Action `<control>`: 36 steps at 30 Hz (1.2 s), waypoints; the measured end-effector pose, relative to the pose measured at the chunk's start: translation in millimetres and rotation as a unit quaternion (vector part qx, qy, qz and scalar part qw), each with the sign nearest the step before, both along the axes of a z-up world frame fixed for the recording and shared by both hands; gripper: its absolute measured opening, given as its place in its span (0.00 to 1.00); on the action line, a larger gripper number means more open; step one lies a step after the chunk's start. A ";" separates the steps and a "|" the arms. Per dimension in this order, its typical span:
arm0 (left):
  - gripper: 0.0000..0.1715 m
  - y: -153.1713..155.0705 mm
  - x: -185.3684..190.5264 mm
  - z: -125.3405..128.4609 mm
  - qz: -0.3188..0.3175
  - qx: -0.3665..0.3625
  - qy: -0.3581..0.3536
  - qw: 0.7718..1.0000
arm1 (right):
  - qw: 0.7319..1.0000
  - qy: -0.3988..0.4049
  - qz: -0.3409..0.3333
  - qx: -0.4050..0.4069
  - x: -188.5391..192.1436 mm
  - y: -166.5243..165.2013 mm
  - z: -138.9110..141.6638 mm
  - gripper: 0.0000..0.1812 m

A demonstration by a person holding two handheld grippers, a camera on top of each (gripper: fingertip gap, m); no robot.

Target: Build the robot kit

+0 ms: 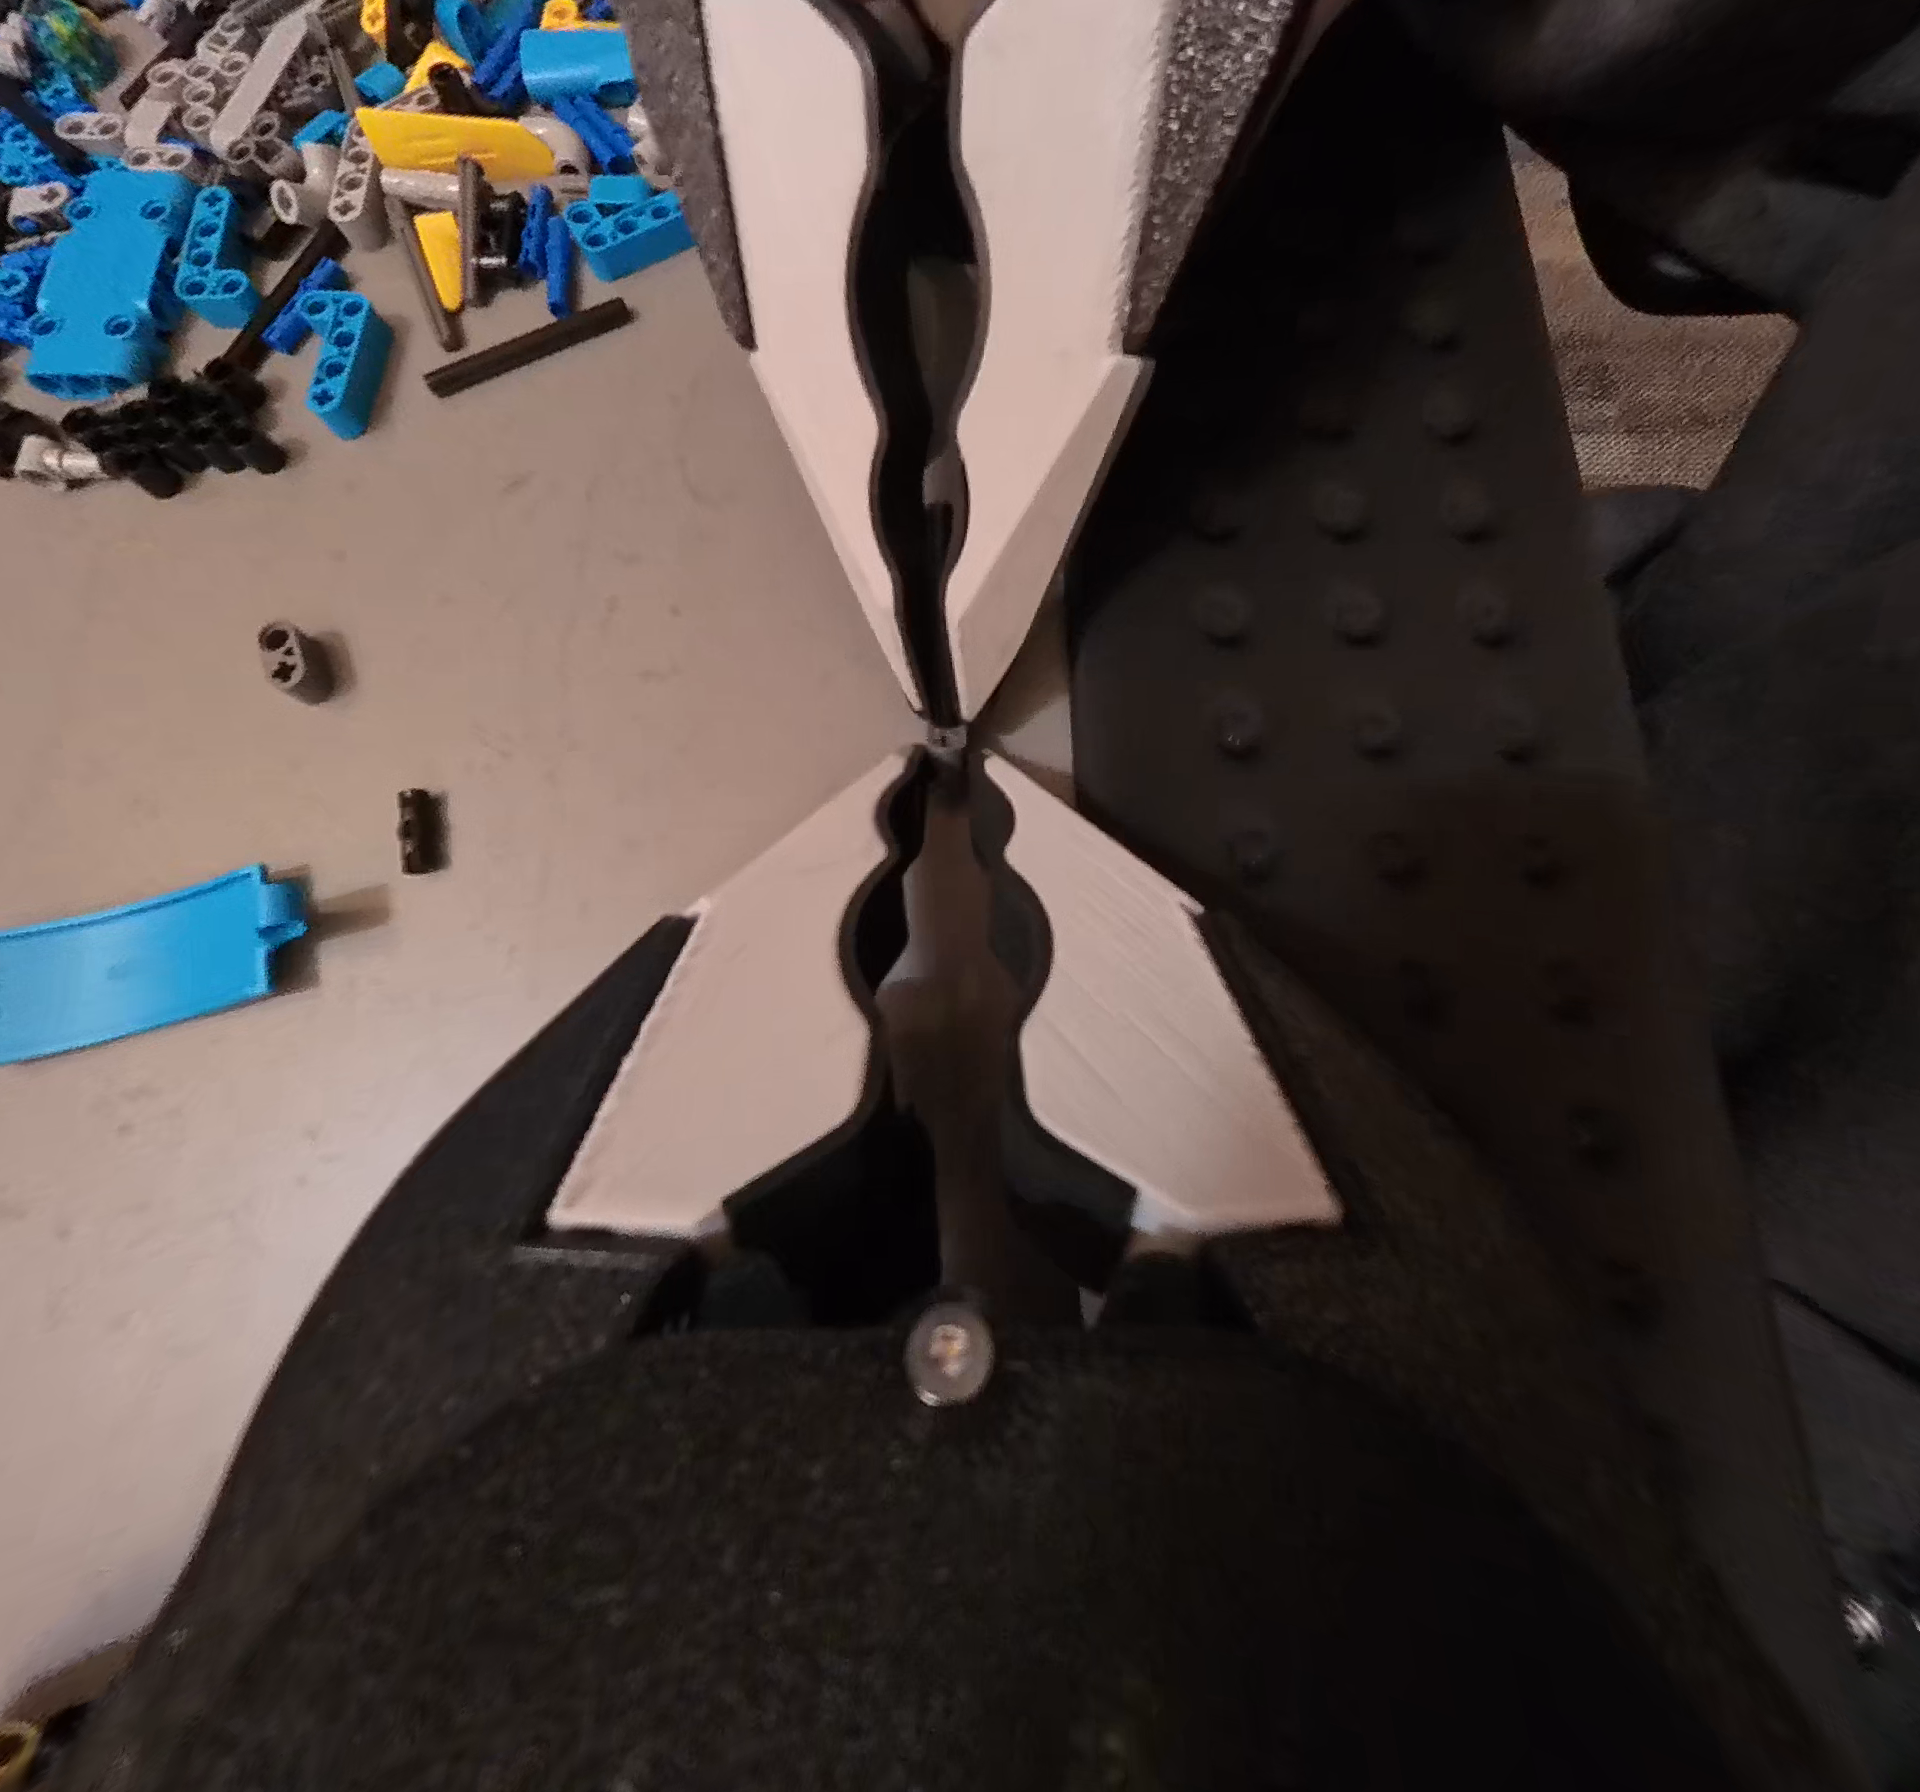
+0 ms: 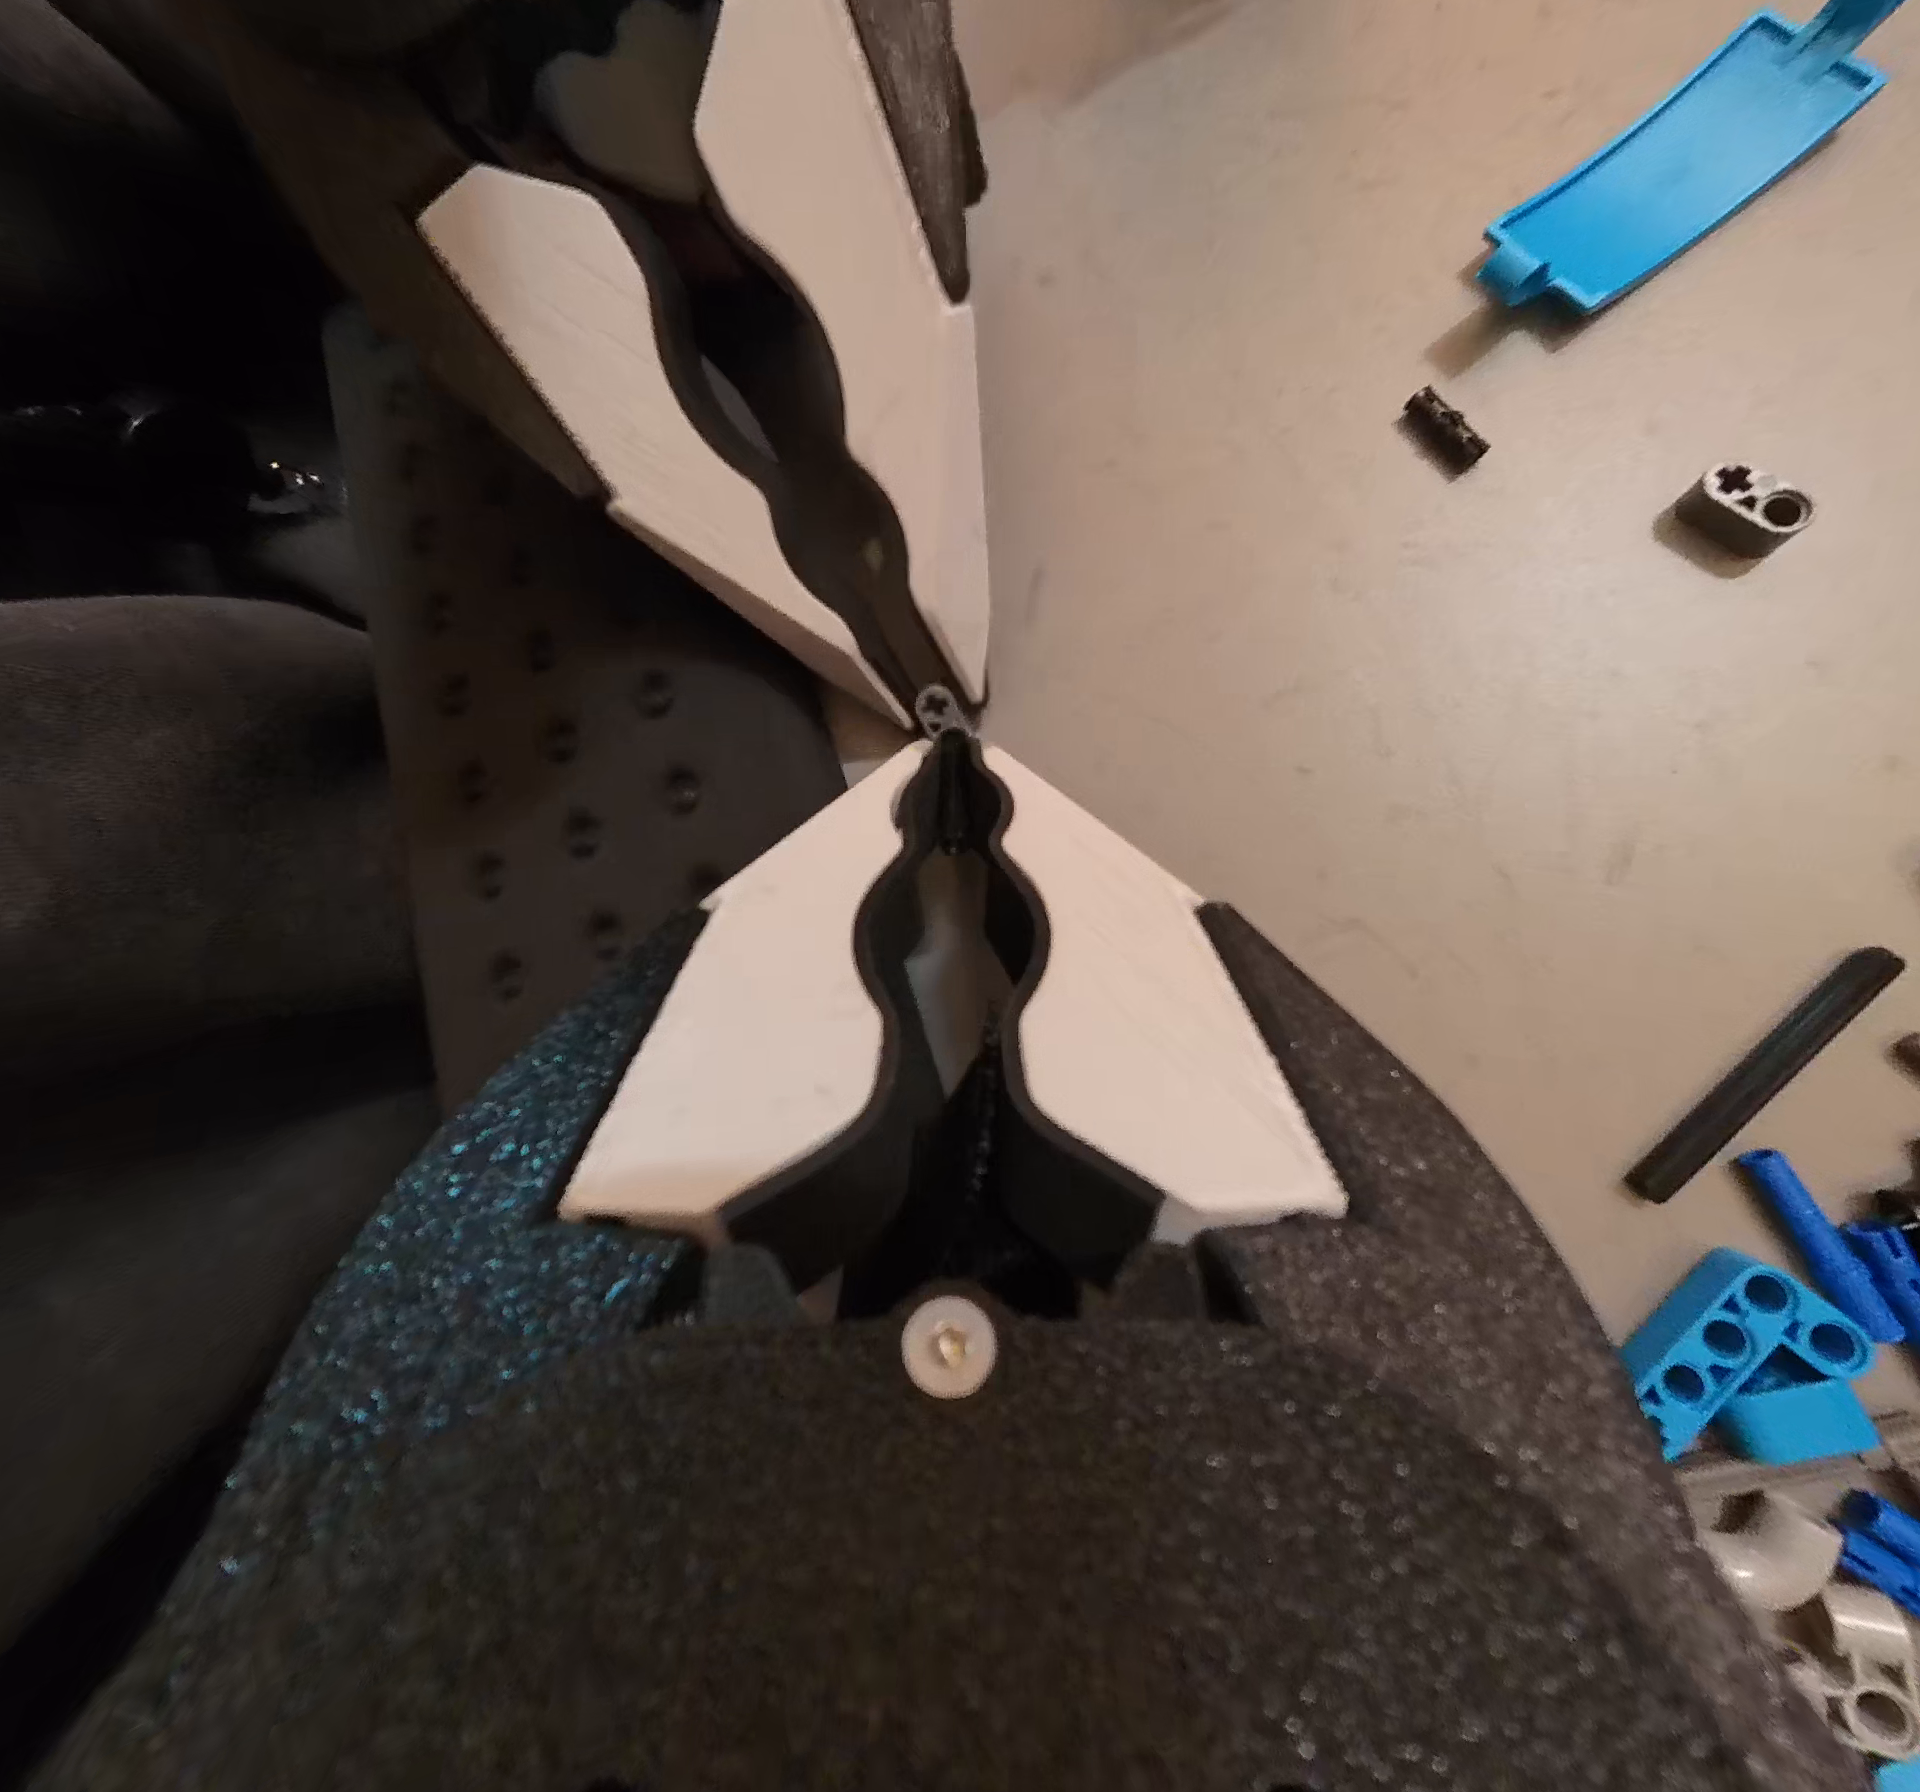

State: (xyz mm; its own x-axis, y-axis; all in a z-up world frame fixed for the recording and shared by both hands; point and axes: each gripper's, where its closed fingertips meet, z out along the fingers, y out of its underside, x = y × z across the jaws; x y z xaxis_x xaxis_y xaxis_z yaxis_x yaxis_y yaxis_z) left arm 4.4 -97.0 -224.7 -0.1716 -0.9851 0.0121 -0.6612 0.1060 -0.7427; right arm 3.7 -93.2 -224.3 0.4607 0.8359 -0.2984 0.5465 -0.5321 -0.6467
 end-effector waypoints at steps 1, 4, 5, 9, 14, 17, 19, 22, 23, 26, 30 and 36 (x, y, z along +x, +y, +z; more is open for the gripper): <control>0.04 -0.7 0.8 0.0 -0.003 0.005 -0.001 1.000 | 1.000 0.001 0.002 -0.002 0.0 -0.6 0.1 0.01; 0.03 0.1 1.2 6.8 0.000 -0.006 -0.020 1.000 | 1.000 0.020 0.001 -0.002 -0.2 -0.4 5.3 0.02; 0.03 0.7 1.6 12.6 0.002 -0.015 -0.035 0.999 | 0.999 0.037 -0.001 0.003 -0.1 0.3 10.8 0.02; 0.04 2.5 4.4 46.6 0.012 -0.071 -0.122 0.990 | 0.991 0.129 -0.006 0.022 1.6 1.5 42.0 0.01; 0.04 2.4 4.7 96.2 0.015 -0.135 -0.242 0.961 | 0.964 0.262 -0.007 0.046 0.3 0.9 89.0 0.02; 0.04 2.9 2.5 106.5 0.016 -0.148 -0.268 0.952 | 0.957 0.285 -0.009 0.060 -2.1 1.7 98.7 0.02; 0.04 1.8 1.1 112.7 0.013 -0.176 -0.283 0.943 | 0.953 0.295 -0.009 0.067 -4.0 1.3 104.5 0.02; 0.04 0.1 0.2 117.5 0.010 -0.189 -0.293 0.937 | 0.949 0.310 -0.008 0.062 -5.7 0.4 108.7 0.02; 0.04 -0.5 0.0 118.7 0.009 -0.185 -0.295 0.937 | 0.947 0.316 -0.007 0.059 -5.9 -0.2 110.4 0.02; 0.04 3.0 0.0 120.5 0.019 -0.186 -0.298 0.936 | 0.945 0.321 -0.017 0.063 -5.5 3.2 112.0 0.02; 0.04 8.4 -2.7 122.2 0.027 -0.211 -0.300 0.930 | 0.941 0.324 -0.033 0.087 -5.3 8.7 115.2 0.02; 0.04 8.6 -2.8 121.4 0.026 -0.214 -0.298 0.930 | 0.945 0.306 -0.033 0.107 -5.9 8.9 114.3 0.02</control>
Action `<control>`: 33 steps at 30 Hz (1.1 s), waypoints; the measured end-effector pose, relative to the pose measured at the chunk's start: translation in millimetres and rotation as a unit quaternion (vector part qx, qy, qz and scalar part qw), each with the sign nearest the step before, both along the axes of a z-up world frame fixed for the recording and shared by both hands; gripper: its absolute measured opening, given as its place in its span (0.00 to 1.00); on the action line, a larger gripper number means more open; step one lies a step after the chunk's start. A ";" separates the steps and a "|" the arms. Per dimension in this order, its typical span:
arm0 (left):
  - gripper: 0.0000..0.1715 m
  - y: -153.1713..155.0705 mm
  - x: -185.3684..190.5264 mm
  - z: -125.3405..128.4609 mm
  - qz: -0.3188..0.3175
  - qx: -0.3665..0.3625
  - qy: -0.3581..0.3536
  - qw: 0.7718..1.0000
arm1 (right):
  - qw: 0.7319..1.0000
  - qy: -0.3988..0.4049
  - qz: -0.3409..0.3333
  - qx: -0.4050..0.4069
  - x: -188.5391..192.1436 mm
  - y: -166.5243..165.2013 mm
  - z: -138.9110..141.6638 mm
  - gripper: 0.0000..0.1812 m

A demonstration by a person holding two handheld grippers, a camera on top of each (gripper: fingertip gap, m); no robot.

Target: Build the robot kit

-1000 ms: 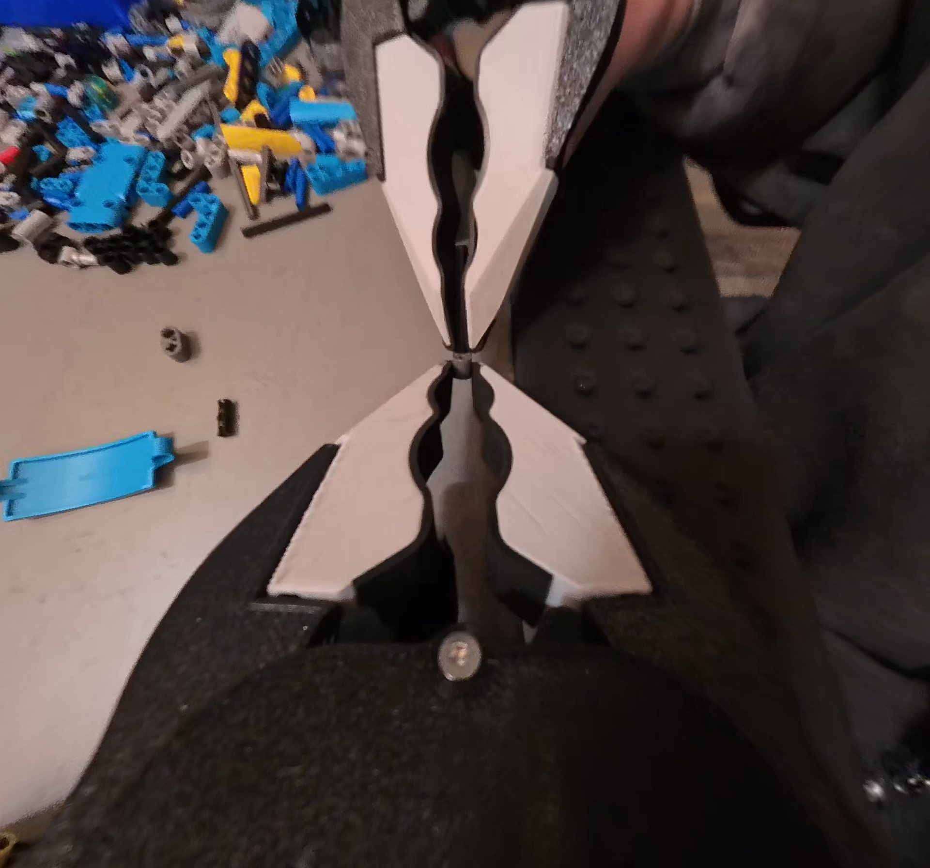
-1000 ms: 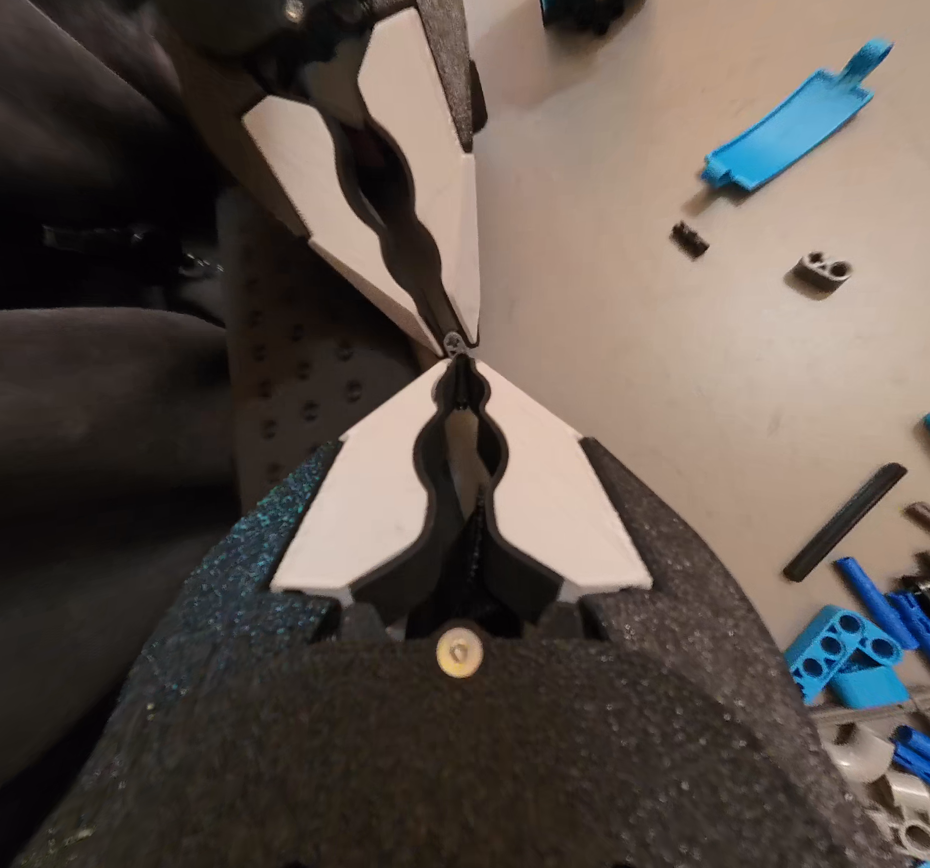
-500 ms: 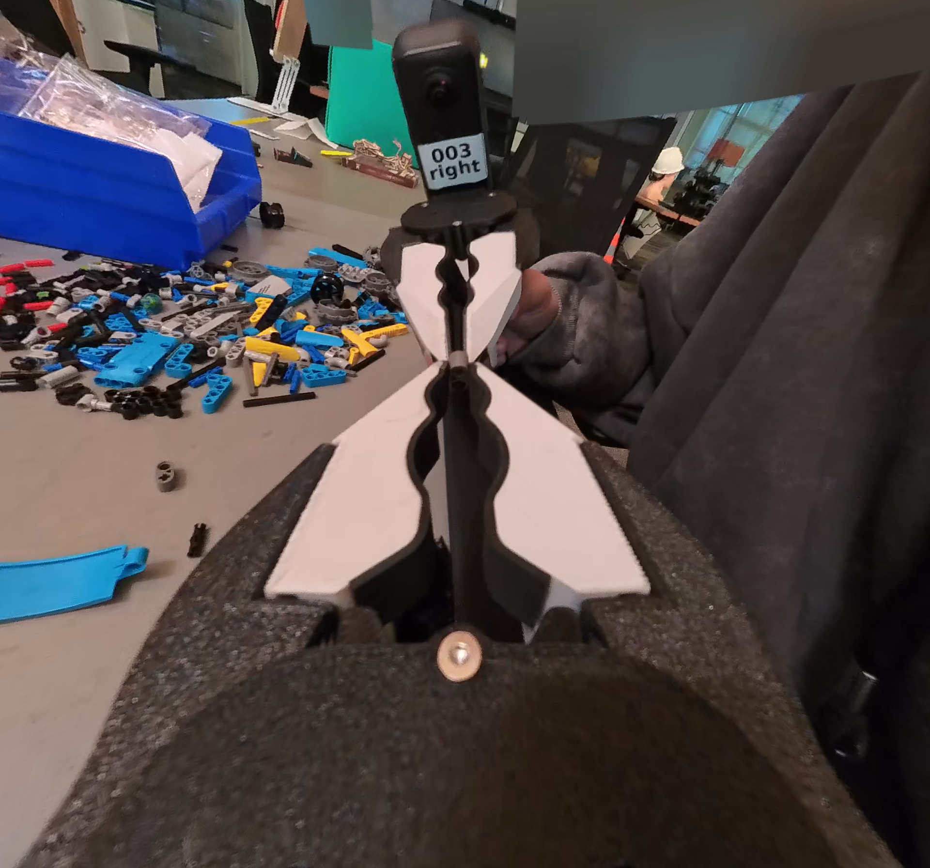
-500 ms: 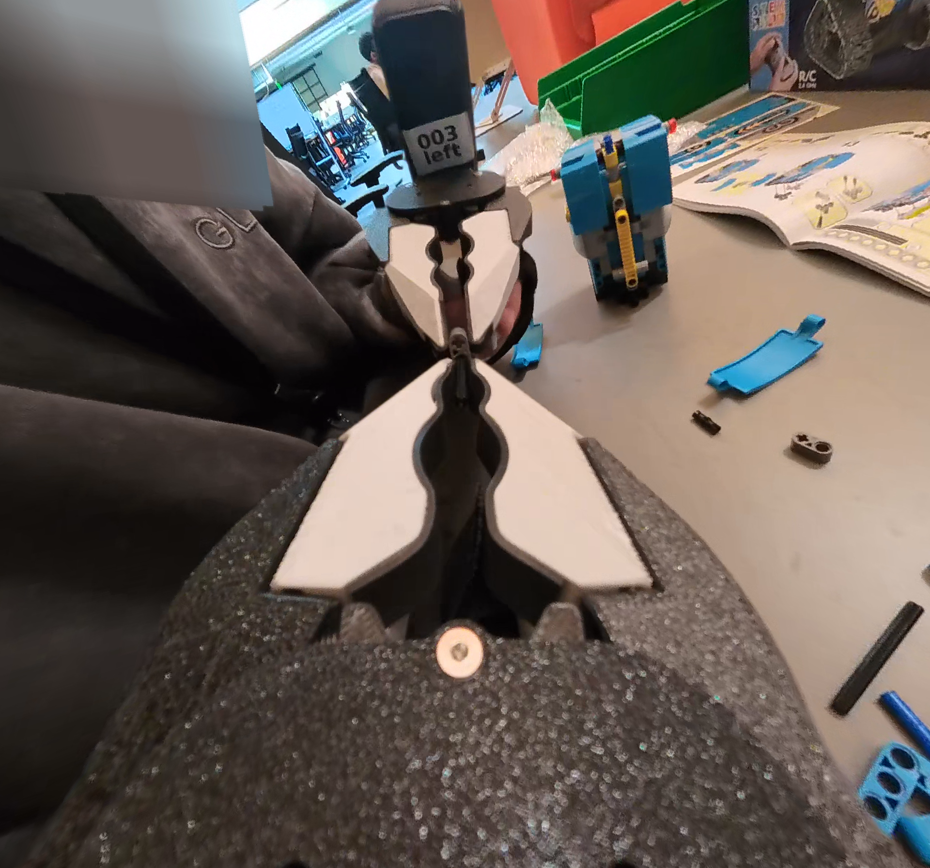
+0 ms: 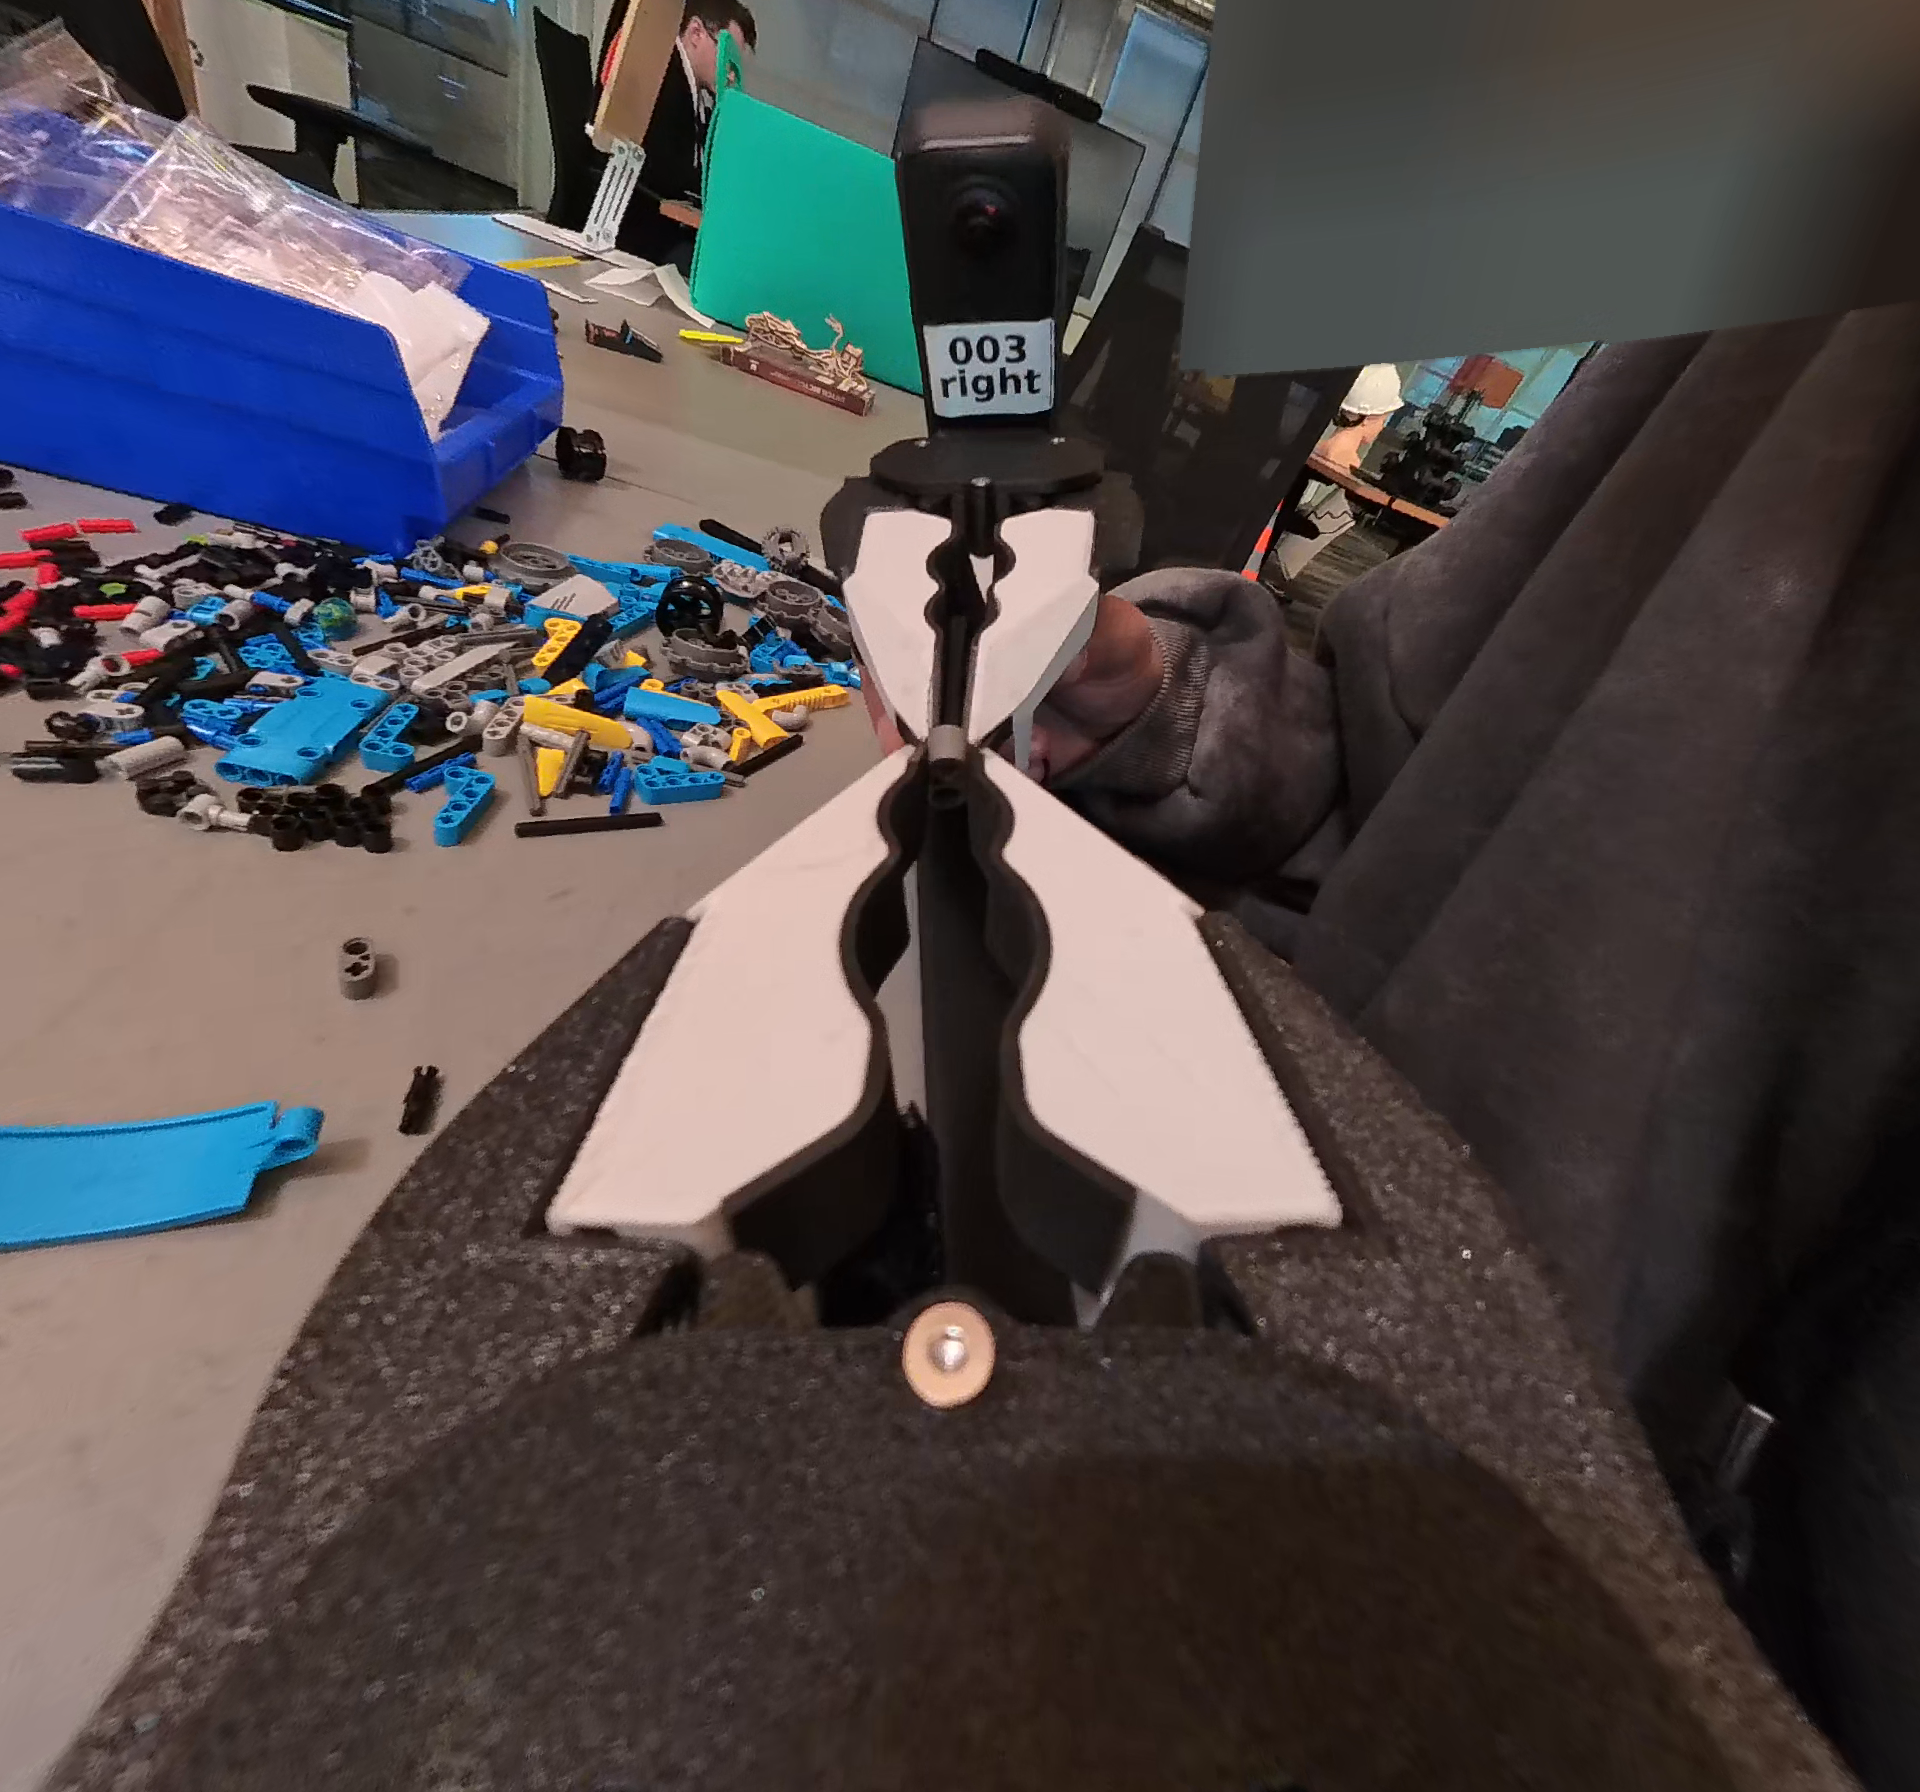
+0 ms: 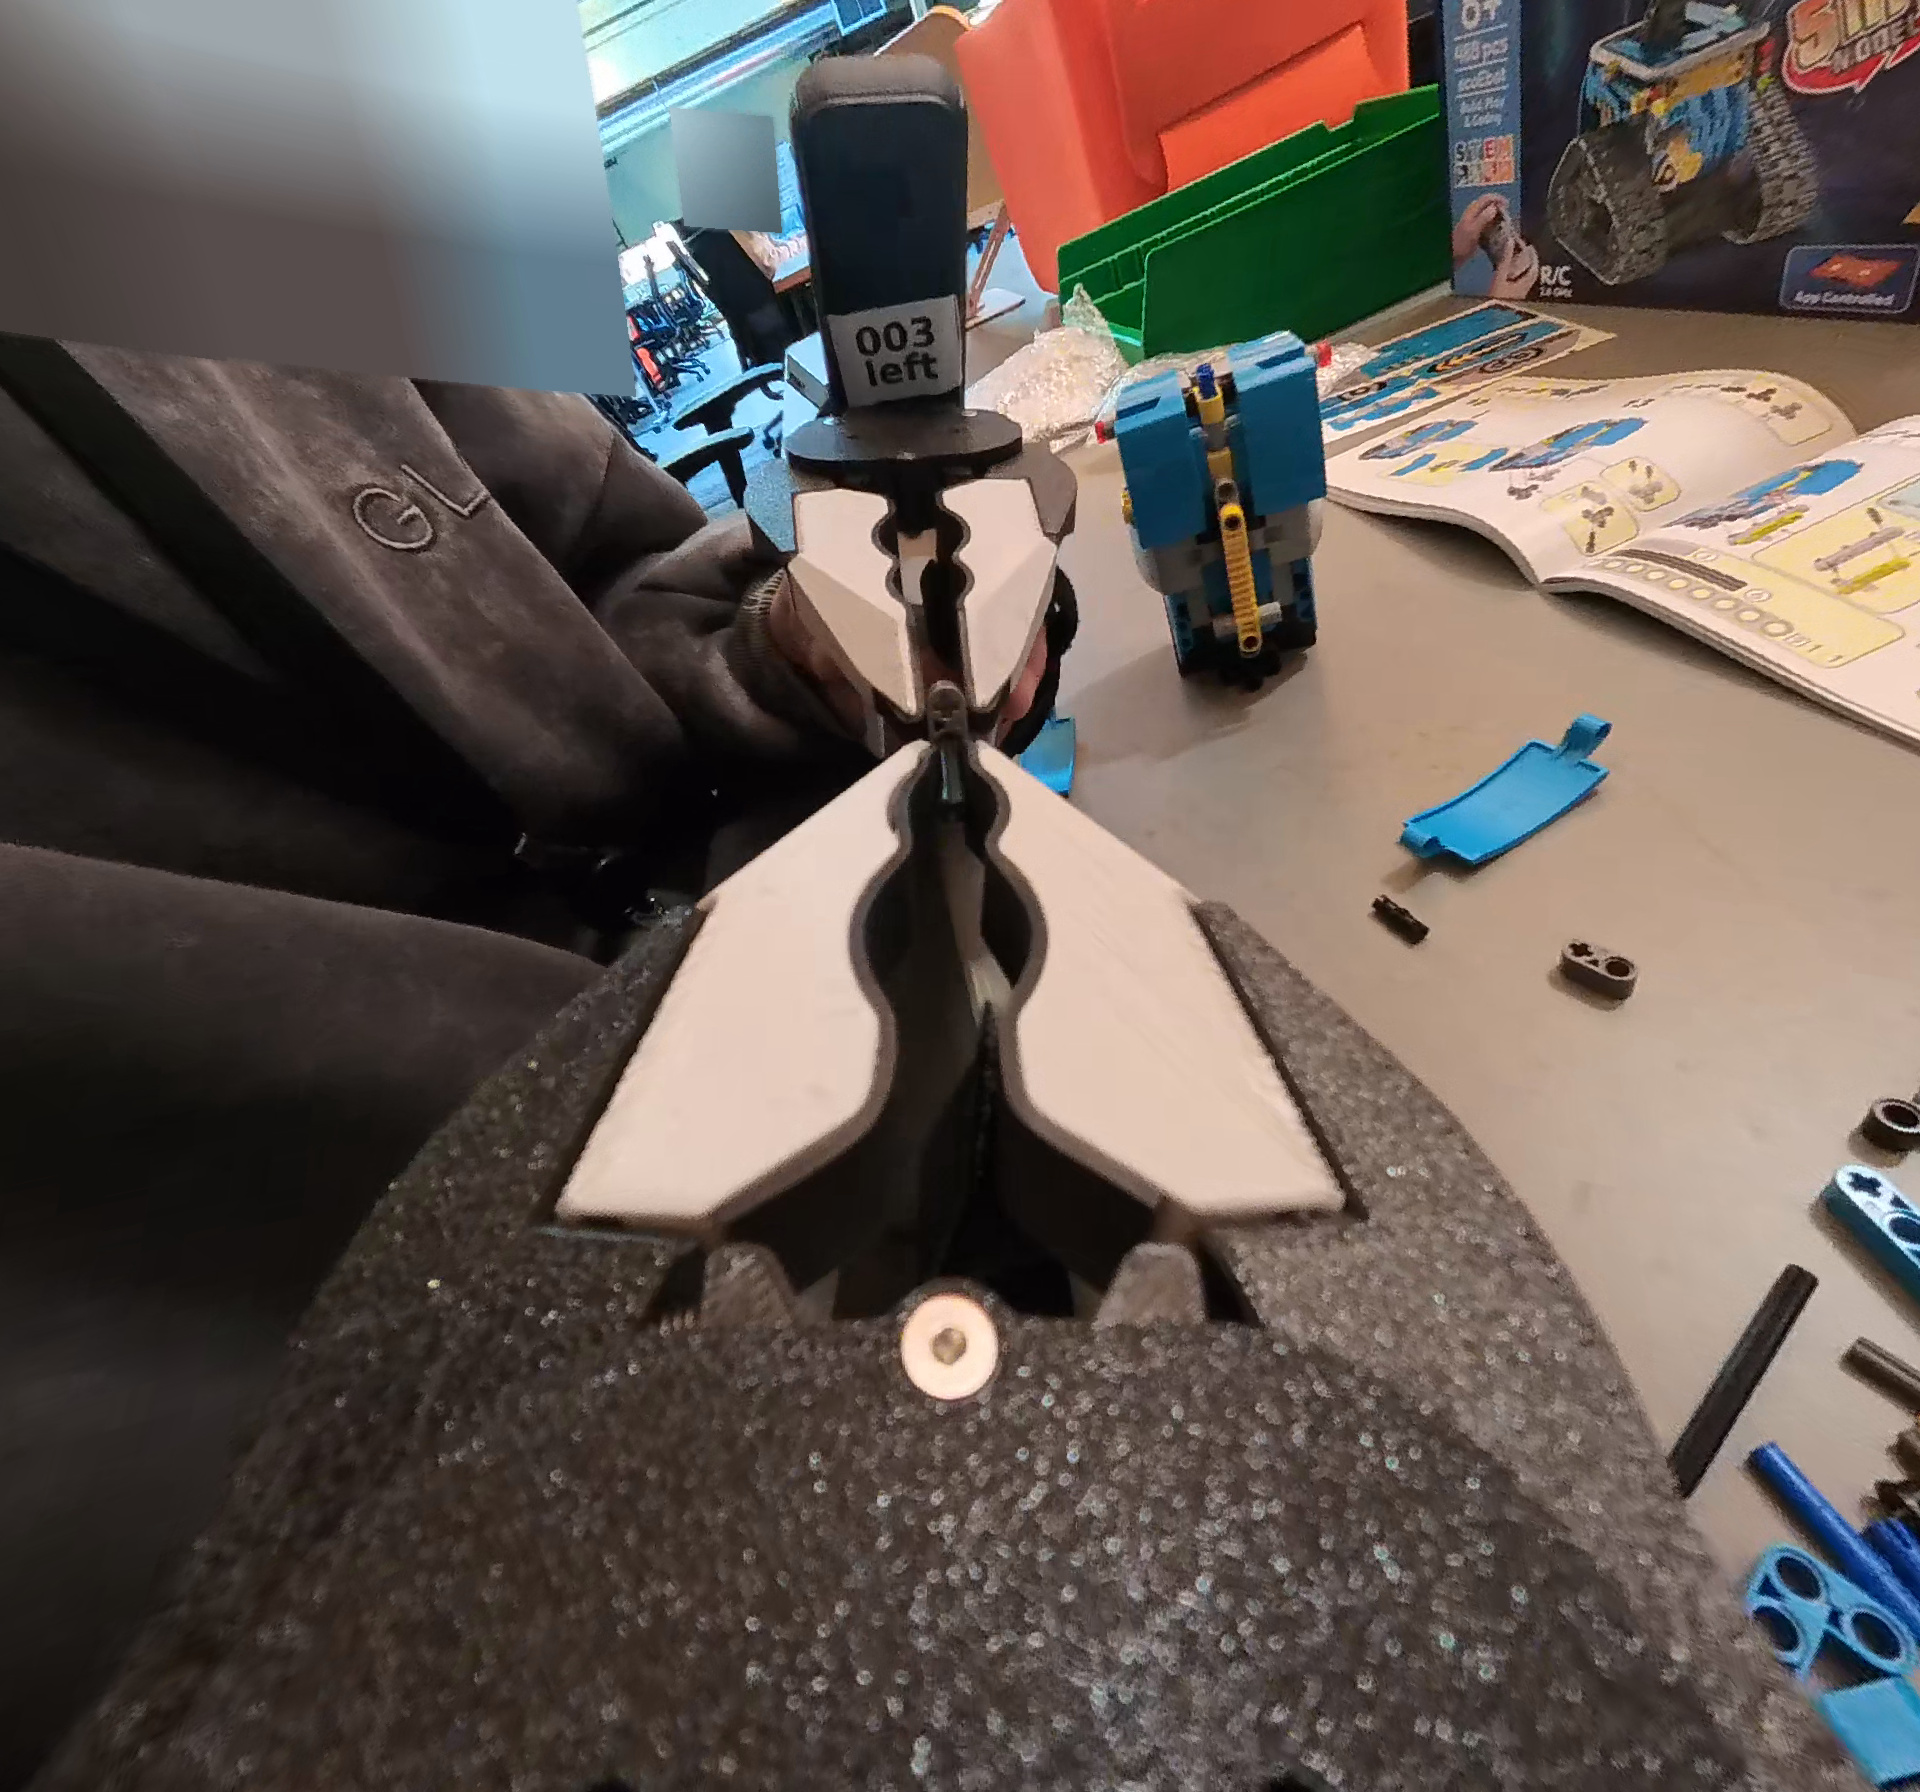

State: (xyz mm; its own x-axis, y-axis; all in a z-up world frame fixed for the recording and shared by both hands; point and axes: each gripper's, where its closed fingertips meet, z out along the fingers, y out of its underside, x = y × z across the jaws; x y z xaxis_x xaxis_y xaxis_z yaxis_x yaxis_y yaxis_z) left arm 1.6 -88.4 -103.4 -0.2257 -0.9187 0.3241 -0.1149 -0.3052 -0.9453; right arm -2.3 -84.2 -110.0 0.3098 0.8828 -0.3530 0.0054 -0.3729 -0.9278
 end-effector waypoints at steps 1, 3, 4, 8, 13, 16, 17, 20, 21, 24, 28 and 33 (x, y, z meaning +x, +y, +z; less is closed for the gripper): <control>0.04 -0.2 -0.2 0.1 0.000 0.001 0.000 1.000 | 1.000 0.000 0.001 0.000 0.0 -0.1 -0.1 0.02; 0.04 -0.3 -0.5 1.5 -0.001 0.001 -0.004 1.000 | 1.000 0.002 -0.001 0.006 -0.2 -0.4 1.7 0.02; 0.04 -0.3 -0.5 1.3 -0.001 0.001 -0.003 1.000 | 1.000 0.003 0.000 0.004 -0.3 -0.6 1.5 0.02; 0.04 0.4 -0.8 2.0 -0.002 -0.004 -0.006 1.000 | 1.000 0.005 -0.005 0.010 -0.1 0.5 2.8 0.02; 0.03 7.3 -5.9 7.2 -0.006 -0.048 -0.022 0.999 | 0.997 0.068 -0.011 0.046 13.3 -2.2 30.4 0.02; 0.03 4.5 -5.9 9.5 -0.009 -0.038 -0.028 0.999 | 0.997 0.052 -0.027 0.041 22.0 2.2 25.4 0.02; 0.03 2.3 -4.1 6.6 -0.011 -0.032 -0.021 0.999 | 0.997 0.055 -0.025 0.037 20.1 2.1 24.8 0.02; 0.03 -1.3 -2.3 5.3 -0.016 -0.027 -0.018 0.999 | 0.998 0.036 -0.023 0.041 8.5 2.1 20.3 0.02; 0.03 -0.7 -2.5 5.6 -0.014 -0.027 -0.019 0.999 | 0.998 0.035 -0.021 0.041 5.0 1.7 19.9 0.02; 0.03 -0.3 -3.7 7.5 -0.016 -0.032 -0.024 0.999 | 0.998 0.026 -0.022 0.046 -0.3 1.7 17.8 0.02; 0.03 -1.1 -3.7 6.8 -0.018 -0.034 -0.022 0.999 | 0.999 0.023 -0.019 0.044 -0.4 0.7 16.8 0.02; 0.03 -4.2 -4.3 5.1 -0.037 -0.055 -0.017 0.998 | 0.999 0.009 -0.016 0.049 -1.0 -0.7 13.9 0.02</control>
